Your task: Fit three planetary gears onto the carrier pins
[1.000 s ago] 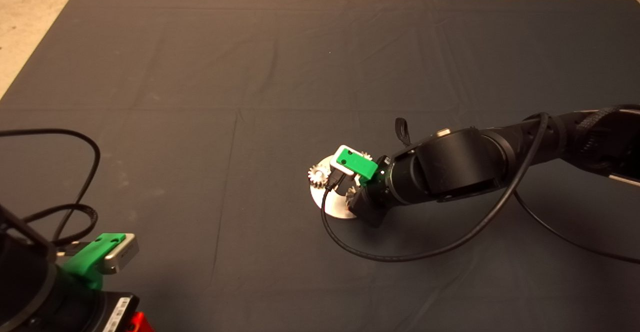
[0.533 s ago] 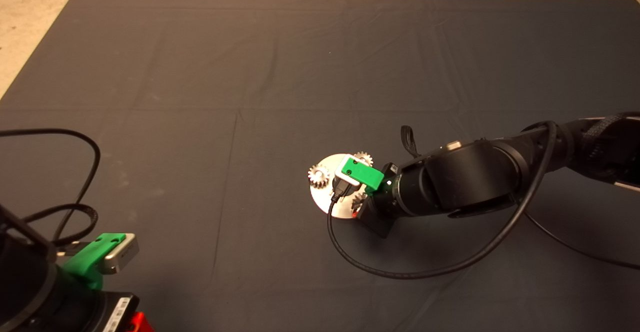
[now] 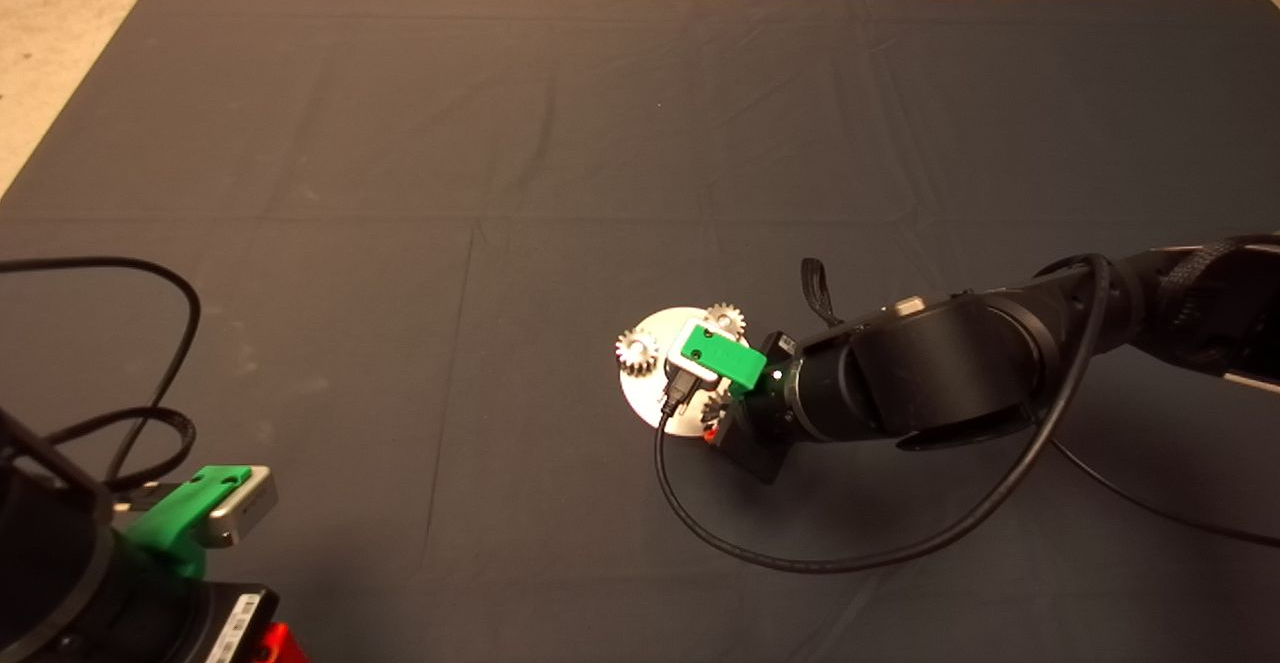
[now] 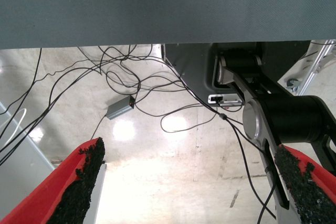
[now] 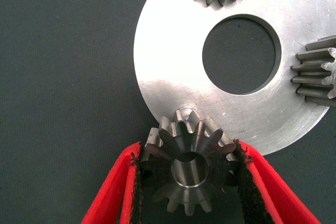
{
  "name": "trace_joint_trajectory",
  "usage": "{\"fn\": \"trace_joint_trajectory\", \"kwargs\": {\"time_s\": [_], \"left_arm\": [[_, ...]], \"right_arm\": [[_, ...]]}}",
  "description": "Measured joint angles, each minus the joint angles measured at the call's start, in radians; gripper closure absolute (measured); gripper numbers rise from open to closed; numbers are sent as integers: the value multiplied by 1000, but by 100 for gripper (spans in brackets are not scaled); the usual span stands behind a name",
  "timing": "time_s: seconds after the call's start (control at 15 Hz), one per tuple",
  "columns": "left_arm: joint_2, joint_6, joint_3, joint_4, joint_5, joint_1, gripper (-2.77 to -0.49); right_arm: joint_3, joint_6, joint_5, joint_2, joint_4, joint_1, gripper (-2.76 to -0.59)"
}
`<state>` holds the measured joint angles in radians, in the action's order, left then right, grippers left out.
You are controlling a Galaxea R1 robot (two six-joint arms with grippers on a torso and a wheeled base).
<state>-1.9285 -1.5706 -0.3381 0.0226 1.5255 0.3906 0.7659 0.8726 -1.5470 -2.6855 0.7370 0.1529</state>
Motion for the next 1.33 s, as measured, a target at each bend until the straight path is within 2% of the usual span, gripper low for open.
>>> {"fn": "trace_joint_trajectory", "kwargs": {"time_s": [0.07, 0.2, 0.33, 0.47, 0.6, 1.13, 1.33], "left_arm": [[0, 0, 0, 0, 0, 0, -233], [0, 0, 0, 0, 0, 0, -233], [0, 0, 0, 0, 0, 0, -233], [0, 0, 0, 0, 0, 0, -233], [0, 0, 0, 0, 0, 0, -233], [0, 0, 0, 0, 0, 0, -233], [0, 0, 0, 0, 0, -9, -233]], "right_arm": [[12, 0, -3, -6, 0, 1, -102], [33, 0, -1, -20, -1, 2, -101], [55, -1, 7, -36, -1, 3, -101], [63, -1, 9, -44, -1, 3, -102], [85, -1, 19, -58, -1, 5, -101], [91, 0, 28, -59, -1, 8, -101], [92, 0, 31, -57, -1, 8, -102]]}}
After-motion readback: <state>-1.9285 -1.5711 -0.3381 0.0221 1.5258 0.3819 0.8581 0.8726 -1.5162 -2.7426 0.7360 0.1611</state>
